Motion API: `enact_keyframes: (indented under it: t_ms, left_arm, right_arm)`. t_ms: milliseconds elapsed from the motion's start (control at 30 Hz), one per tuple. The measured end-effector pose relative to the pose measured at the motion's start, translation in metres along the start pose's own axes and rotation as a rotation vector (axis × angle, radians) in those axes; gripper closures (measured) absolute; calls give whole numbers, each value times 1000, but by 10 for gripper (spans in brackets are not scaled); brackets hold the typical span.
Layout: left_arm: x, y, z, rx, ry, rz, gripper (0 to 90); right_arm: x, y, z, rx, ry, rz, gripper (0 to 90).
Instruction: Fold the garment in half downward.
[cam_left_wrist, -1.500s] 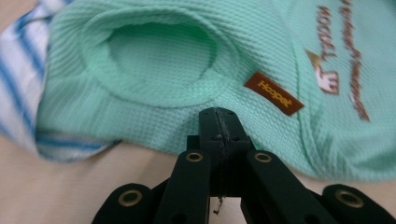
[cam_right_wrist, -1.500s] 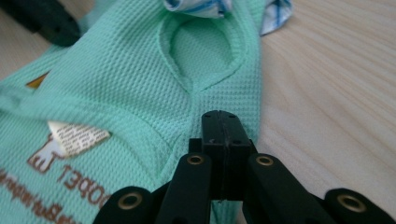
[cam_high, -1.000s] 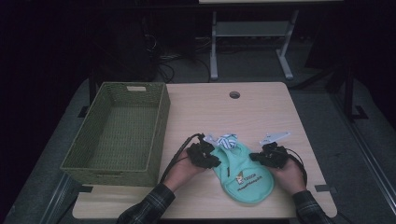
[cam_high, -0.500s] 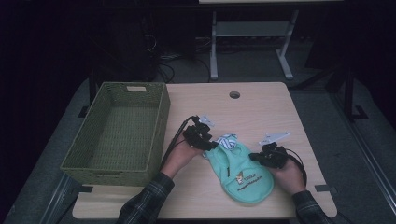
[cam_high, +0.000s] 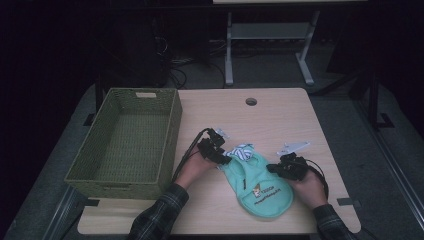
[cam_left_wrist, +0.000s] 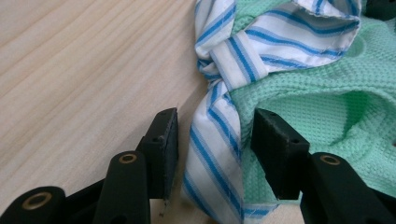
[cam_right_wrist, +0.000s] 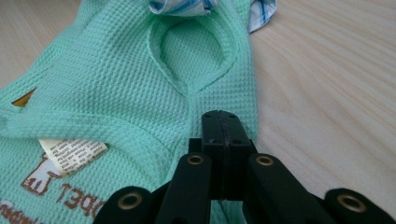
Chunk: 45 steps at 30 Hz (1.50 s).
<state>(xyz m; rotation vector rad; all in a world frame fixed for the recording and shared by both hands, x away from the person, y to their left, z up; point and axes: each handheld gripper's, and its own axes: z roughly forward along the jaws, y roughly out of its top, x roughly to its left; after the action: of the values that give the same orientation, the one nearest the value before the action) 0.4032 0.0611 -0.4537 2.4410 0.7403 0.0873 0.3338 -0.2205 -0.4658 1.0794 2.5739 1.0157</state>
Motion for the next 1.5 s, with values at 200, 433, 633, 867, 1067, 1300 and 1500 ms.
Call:
enact_keyframes:
  t_ms: [200,433,633,867,1067,1300,1500]
  left_arm:
    - [-6,0,0,6,6,27,611]
    - [-8,0,2,-7,-42,6,805]
    - [-7,0,1,1,-43,13,824]
    - [-8,0,2,-15,-44,-8,829]
    - [-8,0,3,-18,-48,-11,833]
    - [-9,2,-2,-30,-29,14,846]
    - [-12,8,-20,-99,-54,5,850]
  right_arm:
    - [1,0,-1,2,1,-3,897]
    - [6,9,-12,-53,26,-10,898]
    - [24,22,-14,-102,87,-33,897]
    - [41,38,-7,-121,124,-77,898]
    - [44,40,11,-83,122,-88,898]
    - [40,33,32,0,90,-94,898]
    - [39,32,34,-6,98,-77,898]
